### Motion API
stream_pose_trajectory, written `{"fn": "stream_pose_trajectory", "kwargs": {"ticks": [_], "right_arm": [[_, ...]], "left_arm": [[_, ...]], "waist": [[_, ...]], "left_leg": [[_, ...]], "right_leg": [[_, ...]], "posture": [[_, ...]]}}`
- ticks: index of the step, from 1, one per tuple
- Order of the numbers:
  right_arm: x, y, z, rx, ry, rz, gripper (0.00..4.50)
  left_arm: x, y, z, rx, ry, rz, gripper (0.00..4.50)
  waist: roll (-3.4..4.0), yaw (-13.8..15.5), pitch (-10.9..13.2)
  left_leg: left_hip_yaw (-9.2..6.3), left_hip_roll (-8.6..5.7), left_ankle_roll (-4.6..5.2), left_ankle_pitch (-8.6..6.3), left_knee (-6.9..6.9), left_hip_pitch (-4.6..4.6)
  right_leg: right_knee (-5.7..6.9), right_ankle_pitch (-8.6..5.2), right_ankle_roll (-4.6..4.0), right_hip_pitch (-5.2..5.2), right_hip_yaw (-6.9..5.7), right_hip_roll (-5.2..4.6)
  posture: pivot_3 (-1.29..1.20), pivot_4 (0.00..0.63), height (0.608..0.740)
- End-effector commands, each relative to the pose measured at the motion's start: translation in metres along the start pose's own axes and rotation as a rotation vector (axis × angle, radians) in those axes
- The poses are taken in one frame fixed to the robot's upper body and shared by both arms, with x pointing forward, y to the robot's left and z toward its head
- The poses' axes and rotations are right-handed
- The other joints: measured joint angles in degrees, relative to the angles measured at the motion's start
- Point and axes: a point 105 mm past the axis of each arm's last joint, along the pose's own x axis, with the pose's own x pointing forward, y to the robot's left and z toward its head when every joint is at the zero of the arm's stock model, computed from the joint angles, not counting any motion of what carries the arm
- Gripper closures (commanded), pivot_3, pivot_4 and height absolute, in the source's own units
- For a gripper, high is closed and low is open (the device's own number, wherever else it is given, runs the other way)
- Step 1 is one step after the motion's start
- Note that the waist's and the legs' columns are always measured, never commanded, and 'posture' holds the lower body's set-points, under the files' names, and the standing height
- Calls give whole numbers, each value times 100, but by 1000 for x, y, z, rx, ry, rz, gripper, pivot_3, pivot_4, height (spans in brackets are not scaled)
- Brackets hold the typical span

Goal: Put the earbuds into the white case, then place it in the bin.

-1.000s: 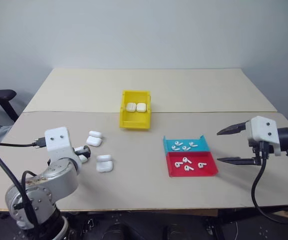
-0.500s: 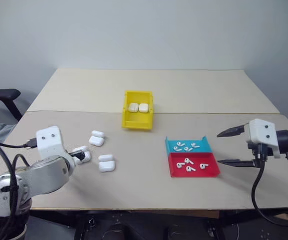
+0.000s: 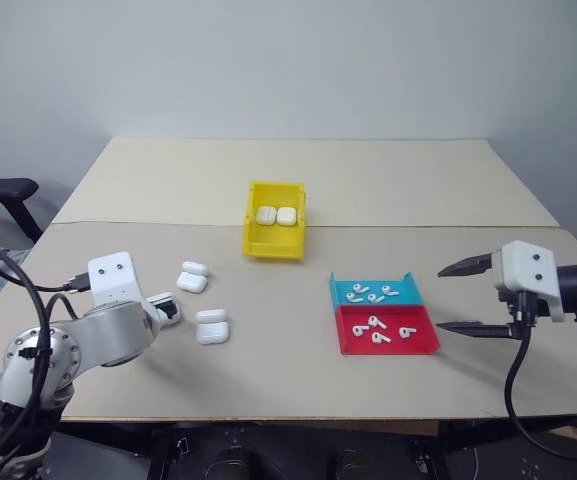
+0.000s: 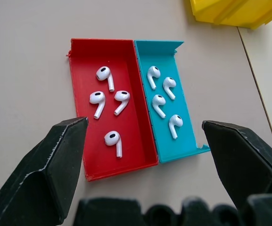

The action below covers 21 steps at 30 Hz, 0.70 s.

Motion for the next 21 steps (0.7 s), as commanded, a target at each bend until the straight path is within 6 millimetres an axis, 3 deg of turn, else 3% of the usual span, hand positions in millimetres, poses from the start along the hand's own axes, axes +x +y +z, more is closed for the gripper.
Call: {"fn": "stream_pose_trajectory", "kwargs": {"ticks": [1,21], "right_arm": [[-12,-6,11,-37,-9,-45,11],[-17,-7,10,-34,6,-69,11]], "left_arm": [[-2,-6,8,-29,-16,-40,0],[23,-20,9,-13,-26,-34,0]], "waist": [[-1,2,0],[-5,7,3]], "left_leg": [[0,0,0,0,0,-1],[1,0,0,0,-2,-2]], "right_leg": [[0,0,0,0,0,0],[-3,0,2,-1,-1,1]], "posture": [[0,150,740],[0,150,740]]}}
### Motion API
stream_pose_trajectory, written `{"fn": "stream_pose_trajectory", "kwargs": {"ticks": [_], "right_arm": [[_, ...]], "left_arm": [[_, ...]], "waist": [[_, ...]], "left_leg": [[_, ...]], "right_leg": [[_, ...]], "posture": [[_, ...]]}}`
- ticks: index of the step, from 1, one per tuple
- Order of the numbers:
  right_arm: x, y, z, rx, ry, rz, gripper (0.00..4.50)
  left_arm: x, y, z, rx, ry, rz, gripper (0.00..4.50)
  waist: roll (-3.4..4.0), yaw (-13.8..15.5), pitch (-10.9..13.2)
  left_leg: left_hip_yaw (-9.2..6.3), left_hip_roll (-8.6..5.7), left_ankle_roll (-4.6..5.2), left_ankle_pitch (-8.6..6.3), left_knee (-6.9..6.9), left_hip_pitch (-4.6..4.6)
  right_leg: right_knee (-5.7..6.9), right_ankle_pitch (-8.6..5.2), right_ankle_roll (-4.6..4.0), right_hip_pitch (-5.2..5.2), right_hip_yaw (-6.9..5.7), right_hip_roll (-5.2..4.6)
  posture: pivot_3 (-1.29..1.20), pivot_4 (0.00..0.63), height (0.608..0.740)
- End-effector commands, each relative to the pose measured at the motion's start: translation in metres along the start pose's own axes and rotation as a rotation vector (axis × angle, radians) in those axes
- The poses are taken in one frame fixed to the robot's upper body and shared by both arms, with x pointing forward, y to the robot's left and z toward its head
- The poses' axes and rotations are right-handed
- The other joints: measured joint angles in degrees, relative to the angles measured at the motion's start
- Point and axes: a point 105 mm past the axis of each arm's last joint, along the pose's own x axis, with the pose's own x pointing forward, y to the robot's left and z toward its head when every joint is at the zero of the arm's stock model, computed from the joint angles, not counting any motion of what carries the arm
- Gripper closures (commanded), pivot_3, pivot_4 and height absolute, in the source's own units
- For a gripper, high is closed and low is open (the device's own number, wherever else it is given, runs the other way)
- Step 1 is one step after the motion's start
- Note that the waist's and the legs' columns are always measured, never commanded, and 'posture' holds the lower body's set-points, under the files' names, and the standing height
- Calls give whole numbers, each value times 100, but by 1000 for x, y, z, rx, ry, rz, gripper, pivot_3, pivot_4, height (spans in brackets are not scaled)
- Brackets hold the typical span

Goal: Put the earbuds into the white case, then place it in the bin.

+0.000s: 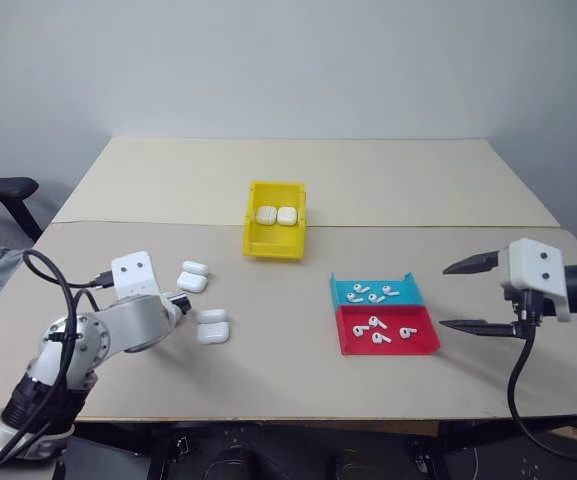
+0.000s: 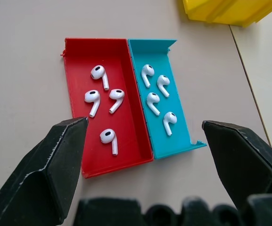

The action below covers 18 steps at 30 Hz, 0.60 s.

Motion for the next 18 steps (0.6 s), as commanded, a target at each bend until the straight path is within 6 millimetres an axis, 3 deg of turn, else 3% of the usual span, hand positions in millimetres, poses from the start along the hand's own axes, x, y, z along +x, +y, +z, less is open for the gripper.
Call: {"fn": "stream_pose_trajectory", "kwargs": {"ticks": [1,18], "right_arm": [[-11,-7,10,-41,-2,-41,11],[-7,-4,12,-41,-13,-43,11]], "left_arm": [[-1,-1,9,5,-40,-2,0],[9,0,1,0,-28,12,0]], "waist": [[0,-5,0],[-1,-6,1]], "left_leg": [[0,0,0,0,0,0],[-1,0,0,0,-1,-2]], "right_leg": [[0,0,0,0,0,0],[-2,0,1,-1,0,0]], "posture": [[0,150,740],[0,150,740]]}}
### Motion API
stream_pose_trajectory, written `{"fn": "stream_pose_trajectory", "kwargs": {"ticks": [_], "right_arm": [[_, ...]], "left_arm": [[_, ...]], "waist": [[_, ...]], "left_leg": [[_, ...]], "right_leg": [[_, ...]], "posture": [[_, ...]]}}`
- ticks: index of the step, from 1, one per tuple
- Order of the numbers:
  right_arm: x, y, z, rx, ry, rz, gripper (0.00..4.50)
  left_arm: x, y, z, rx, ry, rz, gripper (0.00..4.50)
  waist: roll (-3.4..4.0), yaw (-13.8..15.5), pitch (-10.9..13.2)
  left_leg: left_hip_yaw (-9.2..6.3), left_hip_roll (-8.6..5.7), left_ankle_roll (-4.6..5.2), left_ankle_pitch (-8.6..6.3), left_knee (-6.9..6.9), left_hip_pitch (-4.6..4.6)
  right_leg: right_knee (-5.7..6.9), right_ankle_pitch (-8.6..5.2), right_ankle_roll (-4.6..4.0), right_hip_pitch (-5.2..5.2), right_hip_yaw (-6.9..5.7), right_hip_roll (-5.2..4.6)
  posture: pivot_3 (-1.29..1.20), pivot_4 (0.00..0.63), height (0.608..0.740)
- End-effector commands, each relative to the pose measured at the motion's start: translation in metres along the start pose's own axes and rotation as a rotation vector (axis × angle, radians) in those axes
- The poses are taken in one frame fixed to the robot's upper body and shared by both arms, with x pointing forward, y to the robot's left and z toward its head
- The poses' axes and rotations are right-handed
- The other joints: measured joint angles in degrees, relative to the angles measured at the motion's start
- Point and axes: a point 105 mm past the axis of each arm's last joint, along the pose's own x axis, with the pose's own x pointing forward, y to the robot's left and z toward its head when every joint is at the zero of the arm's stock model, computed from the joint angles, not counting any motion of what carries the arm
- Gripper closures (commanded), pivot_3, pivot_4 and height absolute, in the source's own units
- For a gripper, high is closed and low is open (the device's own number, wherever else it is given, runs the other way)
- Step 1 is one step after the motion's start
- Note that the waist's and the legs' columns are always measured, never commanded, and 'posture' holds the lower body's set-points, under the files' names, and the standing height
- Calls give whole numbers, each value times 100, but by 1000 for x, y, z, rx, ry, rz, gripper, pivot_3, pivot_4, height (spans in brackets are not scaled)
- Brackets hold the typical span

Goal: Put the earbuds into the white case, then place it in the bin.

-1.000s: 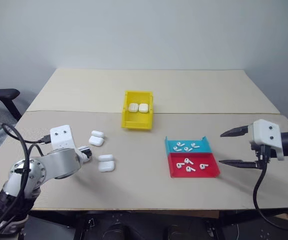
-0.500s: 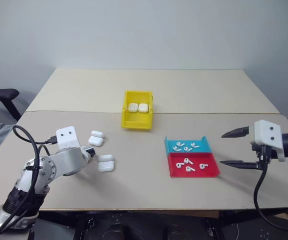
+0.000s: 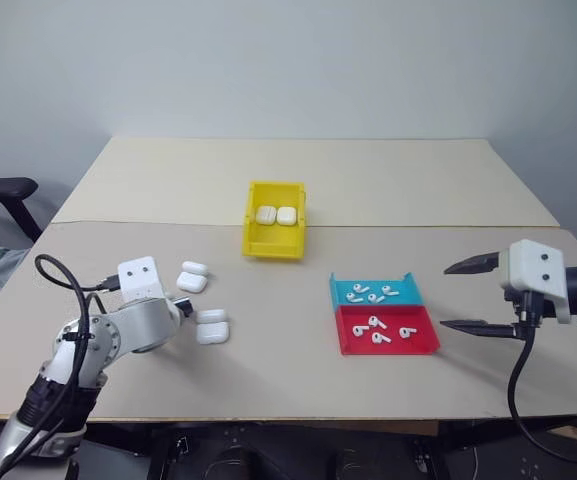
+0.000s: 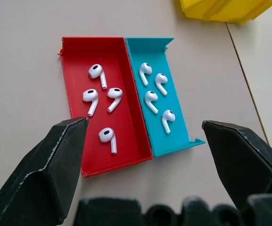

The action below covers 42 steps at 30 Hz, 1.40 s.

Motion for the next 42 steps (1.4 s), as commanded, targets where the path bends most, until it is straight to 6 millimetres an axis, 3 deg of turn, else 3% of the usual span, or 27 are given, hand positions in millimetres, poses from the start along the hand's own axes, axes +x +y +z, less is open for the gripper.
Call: {"fn": "stream_pose_trajectory", "kwargs": {"ticks": [1,6,13,17,20,23,26,29,32,36,42], "right_arm": [[-6,-4,10,-35,-15,-24,11],[-6,-4,11,-37,-14,-25,11],[-6,-4,12,-37,-14,-31,0],[-5,-4,12,-35,-15,-33,0],[-5,-4,12,-35,-16,-42,0],[-8,-6,13,-41,-16,-53,0],[-10,-8,17,-43,-17,-61,0],[-11,-10,23,-65,-30,-65,0],[-6,-7,30,-117,-35,-55,0],[-6,-1,36,-115,23,14,0],[-4,15,40,-196,161,196,0]], "left_arm": [[-3,1,7,-8,-34,-9,0],[-1,-1,6,-5,-29,-15,0],[1,0,4,-19,-14,-13,1713],[-2,1,8,-8,-35,-13,1713],[-12,7,26,26,-134,14,1713],[-32,20,59,110,-357,73,1713],[-57,24,87,198,-567,21,1713],[-95,-3,97,421,-882,-226,1713],[-118,-38,79,653,-1129,-516,1713],[-112,-67,44,787,-1229,-801,1713],[-123,-95,13,675,-1388,-1222,1713]], "waist": [[0,0,0],[0,0,0],[0,-17,0],[0,-15,0],[-7,-22,4],[-23,-33,15],[-25,-33,16],[-22,-38,16],[-17,-26,16],[-8,37,17],[0,45,14]], "left_leg": [[0,0,0,0,0,0],[0,0,0,0,0,0],[0,1,0,0,-2,1],[-1,1,0,0,-2,0],[-1,1,0,0,-3,-1],[0,2,-1,1,-7,-6],[2,0,-5,3,-7,-30],[24,-1,-46,26,-11,-55],[44,0,-67,36,-27,-61],[43,3,-48,26,-32,-81],[44,11,-24,27,-23,-130]], "right_leg": [[0,0,0,0,0,0],[0,0,0,0,0,0],[0,0,0,-1,0,0],[0,0,0,-1,0,0],[0,0,0,-2,0,0],[0,-1,0,-12,0,1],[0,0,0,-38,1,1],[-2,0,1,-64,-2,2],[-11,-1,0,-74,-7,1],[-8,-2,-5,-94,-16,1],[5,6,-12,-147,-11,8]], "posture": [[0,150,740],[0,150,740],[0,150,740],[0,150,740],[0,150,740],[0,150,740],[0,150,740],[0,150,740],[0,150,740],[0,150,740],[0,150,740]]}}
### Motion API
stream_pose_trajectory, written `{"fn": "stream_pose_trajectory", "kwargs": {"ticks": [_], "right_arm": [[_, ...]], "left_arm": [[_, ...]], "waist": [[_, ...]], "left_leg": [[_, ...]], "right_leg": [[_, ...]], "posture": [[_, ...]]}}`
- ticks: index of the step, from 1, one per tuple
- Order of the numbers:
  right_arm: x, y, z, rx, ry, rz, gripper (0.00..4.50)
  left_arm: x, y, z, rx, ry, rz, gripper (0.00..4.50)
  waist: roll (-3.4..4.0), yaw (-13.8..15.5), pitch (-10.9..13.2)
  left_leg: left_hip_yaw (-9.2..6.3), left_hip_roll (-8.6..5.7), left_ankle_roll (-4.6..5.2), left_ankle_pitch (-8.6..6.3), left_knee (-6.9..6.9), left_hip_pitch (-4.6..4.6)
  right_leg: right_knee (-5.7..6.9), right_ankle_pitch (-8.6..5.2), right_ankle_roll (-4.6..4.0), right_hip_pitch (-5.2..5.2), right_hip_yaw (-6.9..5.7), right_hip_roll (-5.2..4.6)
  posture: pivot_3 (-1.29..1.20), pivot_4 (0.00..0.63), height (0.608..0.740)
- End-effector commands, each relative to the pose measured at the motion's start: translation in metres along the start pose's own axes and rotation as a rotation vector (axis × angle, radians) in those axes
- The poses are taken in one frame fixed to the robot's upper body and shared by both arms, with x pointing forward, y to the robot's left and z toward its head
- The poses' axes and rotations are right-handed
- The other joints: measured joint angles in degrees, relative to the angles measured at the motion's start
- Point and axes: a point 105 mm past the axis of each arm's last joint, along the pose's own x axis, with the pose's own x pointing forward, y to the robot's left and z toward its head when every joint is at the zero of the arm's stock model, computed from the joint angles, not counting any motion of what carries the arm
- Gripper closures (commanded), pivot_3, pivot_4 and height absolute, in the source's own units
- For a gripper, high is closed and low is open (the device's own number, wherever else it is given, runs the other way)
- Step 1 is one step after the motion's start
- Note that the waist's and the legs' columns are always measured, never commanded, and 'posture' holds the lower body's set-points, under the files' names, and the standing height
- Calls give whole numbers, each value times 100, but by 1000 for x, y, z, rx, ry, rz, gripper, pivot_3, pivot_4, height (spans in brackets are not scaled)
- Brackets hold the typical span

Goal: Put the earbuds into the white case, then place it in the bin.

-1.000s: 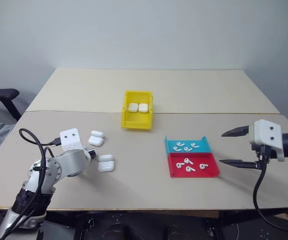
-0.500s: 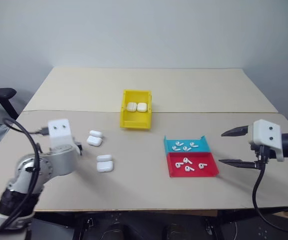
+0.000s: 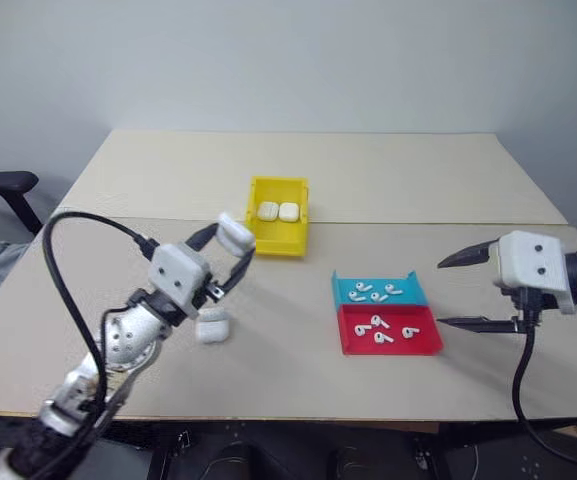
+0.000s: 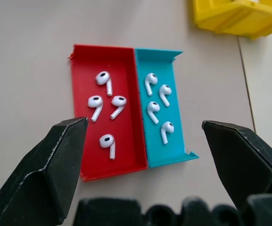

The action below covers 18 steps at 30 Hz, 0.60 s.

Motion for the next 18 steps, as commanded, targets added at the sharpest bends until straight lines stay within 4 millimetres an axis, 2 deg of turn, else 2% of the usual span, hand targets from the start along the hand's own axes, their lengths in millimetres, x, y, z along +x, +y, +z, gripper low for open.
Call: {"fn": "stream_pose_trajectory", "kwargs": {"ticks": [1,5,9,13,16,18], "right_arm": [[2,10,5,-66,68,112,0],[11,12,-1,-92,148,187,0],[23,8,-6,-114,210,207,0],[37,6,-8,-134,241,234,0],[47,5,-14,-161,275,254,588],[55,-1,-14,-168,284,238,1259]], "left_arm": [[3,-22,13,-16,-205,-187,1713],[5,-37,11,-168,-325,-272,1713],[-2,-49,9,-208,-377,-398,1713],[-7,-52,7,-265,-391,-442,1713],[-13,-56,1,-281,-390,-470,1713],[-18,-58,-4,-293,-388,-450,1713]], "waist": [[2,-7,-1],[8,-41,-4],[8,-117,-5],[9,-162,-5],[9,-157,-6],[12,-157,-6]], "left_leg": [[-2,2,1,0,4,-8],[-1,4,9,-5,27,-12],[-4,5,11,-6,36,-13],[-7,8,12,-7,35,-13],[-7,8,13,-8,40,-13],[-6,8,17,-10,47,-15]], "right_leg": [[1,0,0,-4,-3,1],[9,2,6,-3,-2,1],[17,1,10,-4,-3,1],[17,1,10,-6,-2,3],[18,1,11,-4,-3,2],[20,1,11,-5,-3,2]], "posture": [[0,150,740],[0,150,740],[0,150,740],[0,150,740],[0,150,740],[0,150,740]]}}
